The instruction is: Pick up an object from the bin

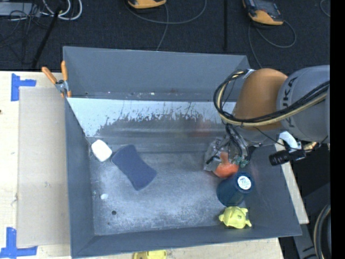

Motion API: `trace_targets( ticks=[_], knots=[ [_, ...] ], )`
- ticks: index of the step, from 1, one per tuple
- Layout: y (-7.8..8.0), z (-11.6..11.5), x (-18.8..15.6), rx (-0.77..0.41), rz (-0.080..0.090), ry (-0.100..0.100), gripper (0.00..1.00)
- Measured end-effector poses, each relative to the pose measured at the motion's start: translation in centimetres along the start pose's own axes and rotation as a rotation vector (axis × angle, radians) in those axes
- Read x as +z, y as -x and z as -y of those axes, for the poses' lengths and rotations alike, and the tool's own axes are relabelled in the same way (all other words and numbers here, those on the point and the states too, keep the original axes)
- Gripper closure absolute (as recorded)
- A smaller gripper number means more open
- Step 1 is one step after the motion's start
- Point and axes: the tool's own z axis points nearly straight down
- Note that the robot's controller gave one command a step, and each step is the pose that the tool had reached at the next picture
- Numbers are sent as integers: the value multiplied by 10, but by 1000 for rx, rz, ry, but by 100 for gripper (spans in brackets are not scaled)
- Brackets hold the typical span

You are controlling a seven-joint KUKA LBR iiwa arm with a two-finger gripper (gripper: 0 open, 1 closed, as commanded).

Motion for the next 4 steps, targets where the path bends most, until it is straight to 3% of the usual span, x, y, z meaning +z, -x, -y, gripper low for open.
trace_targets(
  ticks=[1,2,3,4],
  knots=[
    [-15,5,-12,-11,1,0,100],
    [-13,-16,-24,-8,3,0,0],
    [-13,-16,-24,-8,2,0,0],
    [-19,25,19,-52,6,1,0]
  ],
)
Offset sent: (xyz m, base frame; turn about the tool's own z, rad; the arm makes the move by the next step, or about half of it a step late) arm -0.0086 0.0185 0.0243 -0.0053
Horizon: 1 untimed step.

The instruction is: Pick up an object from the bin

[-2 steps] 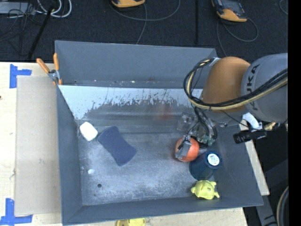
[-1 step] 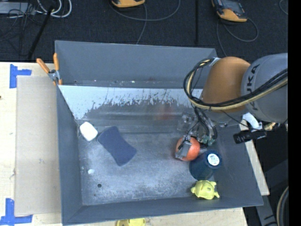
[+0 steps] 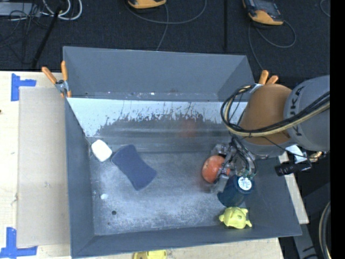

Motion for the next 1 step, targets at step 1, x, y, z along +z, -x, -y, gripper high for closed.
trace_targets(
  ticks=[1],
  knots=[
    [12,-1,15,-142,-3,0,100]
  ],
)
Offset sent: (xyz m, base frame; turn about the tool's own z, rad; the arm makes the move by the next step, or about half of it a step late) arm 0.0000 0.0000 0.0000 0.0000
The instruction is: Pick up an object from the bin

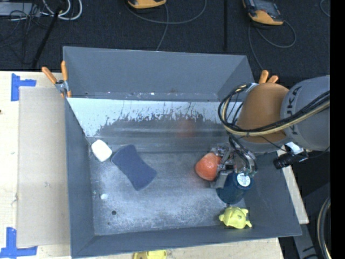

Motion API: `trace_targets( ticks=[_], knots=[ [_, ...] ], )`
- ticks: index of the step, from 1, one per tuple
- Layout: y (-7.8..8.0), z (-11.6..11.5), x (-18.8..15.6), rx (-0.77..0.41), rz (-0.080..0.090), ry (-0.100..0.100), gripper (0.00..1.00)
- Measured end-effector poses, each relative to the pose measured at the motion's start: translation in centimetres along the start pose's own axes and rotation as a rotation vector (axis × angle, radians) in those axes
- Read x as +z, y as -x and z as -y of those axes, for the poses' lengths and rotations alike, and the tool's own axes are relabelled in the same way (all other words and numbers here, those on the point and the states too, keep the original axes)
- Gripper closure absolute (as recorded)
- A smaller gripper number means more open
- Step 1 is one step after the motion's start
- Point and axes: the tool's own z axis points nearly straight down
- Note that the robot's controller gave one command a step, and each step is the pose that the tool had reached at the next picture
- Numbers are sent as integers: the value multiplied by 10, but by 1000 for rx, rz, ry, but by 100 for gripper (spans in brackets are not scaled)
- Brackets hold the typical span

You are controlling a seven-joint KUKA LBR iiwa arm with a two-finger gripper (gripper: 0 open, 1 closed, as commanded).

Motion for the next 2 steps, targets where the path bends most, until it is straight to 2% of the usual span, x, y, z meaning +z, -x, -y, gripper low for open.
trace_targets(
  ticks=[1,2],
  knots=[
    [0,0,0,1,0,0,100],
    [-1,-8,-194,-76,-2,0,100]
  ],
)
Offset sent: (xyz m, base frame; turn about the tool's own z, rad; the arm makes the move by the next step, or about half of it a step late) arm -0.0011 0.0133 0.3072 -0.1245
